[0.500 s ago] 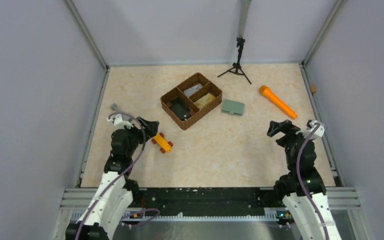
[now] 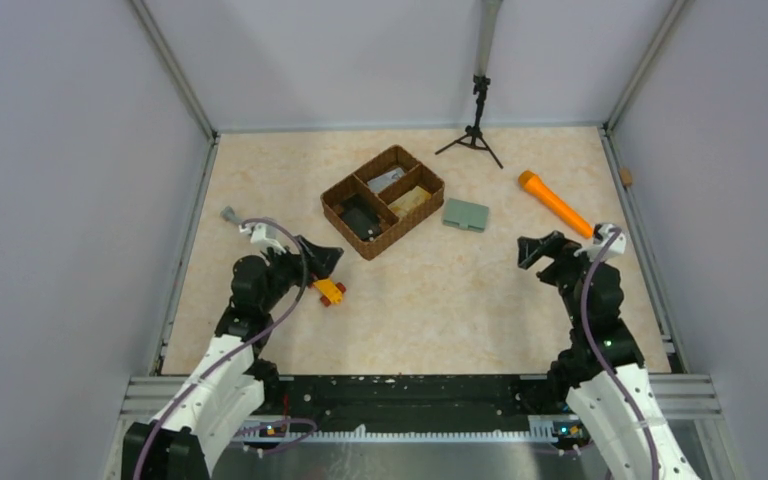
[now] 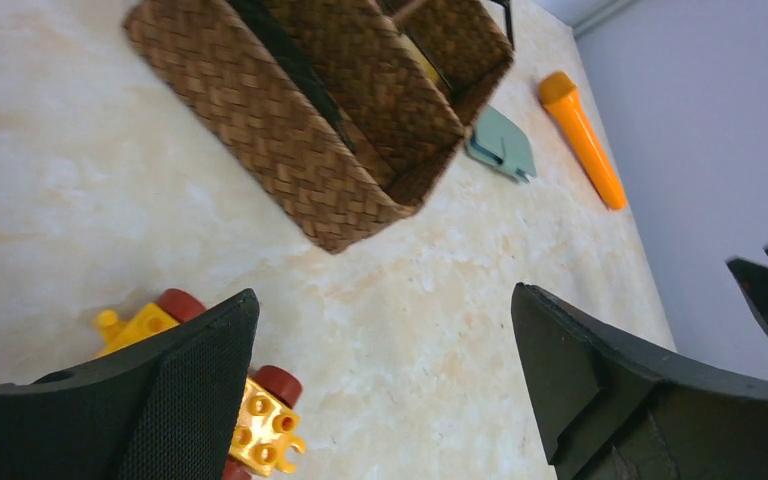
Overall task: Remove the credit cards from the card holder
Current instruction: Pick up the card holder from the center of the board.
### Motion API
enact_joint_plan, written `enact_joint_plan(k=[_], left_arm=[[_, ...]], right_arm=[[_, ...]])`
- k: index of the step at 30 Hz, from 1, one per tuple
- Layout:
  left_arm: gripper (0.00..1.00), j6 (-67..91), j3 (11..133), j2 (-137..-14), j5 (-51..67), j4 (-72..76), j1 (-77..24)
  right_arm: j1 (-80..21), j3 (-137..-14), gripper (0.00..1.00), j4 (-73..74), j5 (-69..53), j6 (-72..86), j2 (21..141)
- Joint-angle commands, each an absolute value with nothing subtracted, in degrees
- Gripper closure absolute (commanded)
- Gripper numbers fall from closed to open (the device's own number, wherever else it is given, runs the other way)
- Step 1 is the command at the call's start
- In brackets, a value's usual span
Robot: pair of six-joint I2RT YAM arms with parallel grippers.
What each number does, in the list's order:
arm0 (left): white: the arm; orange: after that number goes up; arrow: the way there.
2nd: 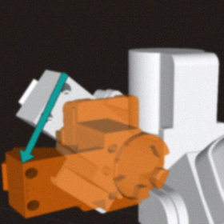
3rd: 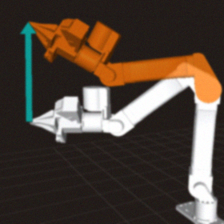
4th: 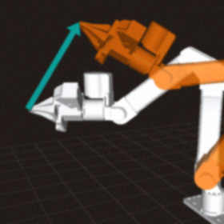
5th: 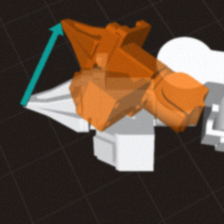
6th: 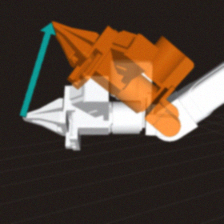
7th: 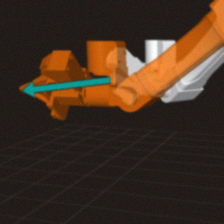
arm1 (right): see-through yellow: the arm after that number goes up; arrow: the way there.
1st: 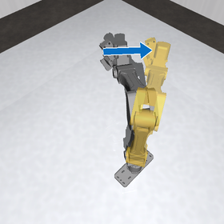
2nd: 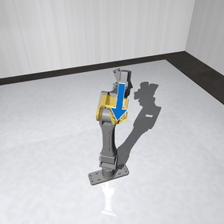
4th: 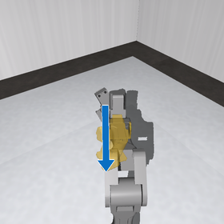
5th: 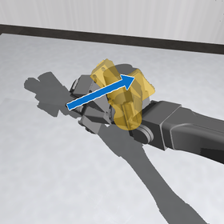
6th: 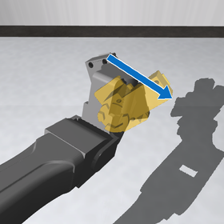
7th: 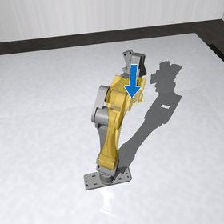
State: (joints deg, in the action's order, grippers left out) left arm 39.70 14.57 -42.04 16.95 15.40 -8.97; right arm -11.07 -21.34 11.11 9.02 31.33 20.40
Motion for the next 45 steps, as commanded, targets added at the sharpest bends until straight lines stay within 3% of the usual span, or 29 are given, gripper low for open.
enact_joint_plan(k=[1,7,12,21,30,37,39,43,45], left_arm=[[0.01,36.13,15.29,-41.76,18.05,20.7,-13.98],[0.01,32.5,15.38,-42.25,19.32,23.48,-19.51],[0.01,31.11,13.19,-43.46,22.96,31.17,-21.88],[0.01,28.2,15.05,-46.77,21.2,28.67,-23.49],[0.01,27.64,13.31,-44.11,20.29,30.06,-23.55],[0.01,27.76,13.72,-44.31,20.22,29.45,-23.64],[0.01,27.9,13.72,-44.6,20.28,29.66,-23.63],[0.01,28.19,14.01,-45.57,20.72,29.92,-23.64],[0.01,28.28,14.23,-46.1,20.85,29.97,-23.64]], right_arm=[[-10.81,-22.76,0.04,3.64,2.26,31.43,27.36],[-10.85,-30.79,0.05,2.26,-3.06,32.65,45.21],[-10.84,-35.74,0.05,0.66,-1.95,36.65,58.56],[-10.86,-40.32,0.08,-8.72,1.57,49.3,79.83],[-10.93,-45.54,0.2,-14.37,-1.03,52.01,94.25],[-11.05,-50.96,0.43,-17.67,-7.71,50.27,102.84],[-11.16,-51.7,0.57,-17.75,-7.65,49.39,103.8],[-11.13,-51.79,0.96,-18.23,-7.45,47.86,103.36],[-11.21,-51.77,1.0,-18.18,-8.11,46.62,102.56]])
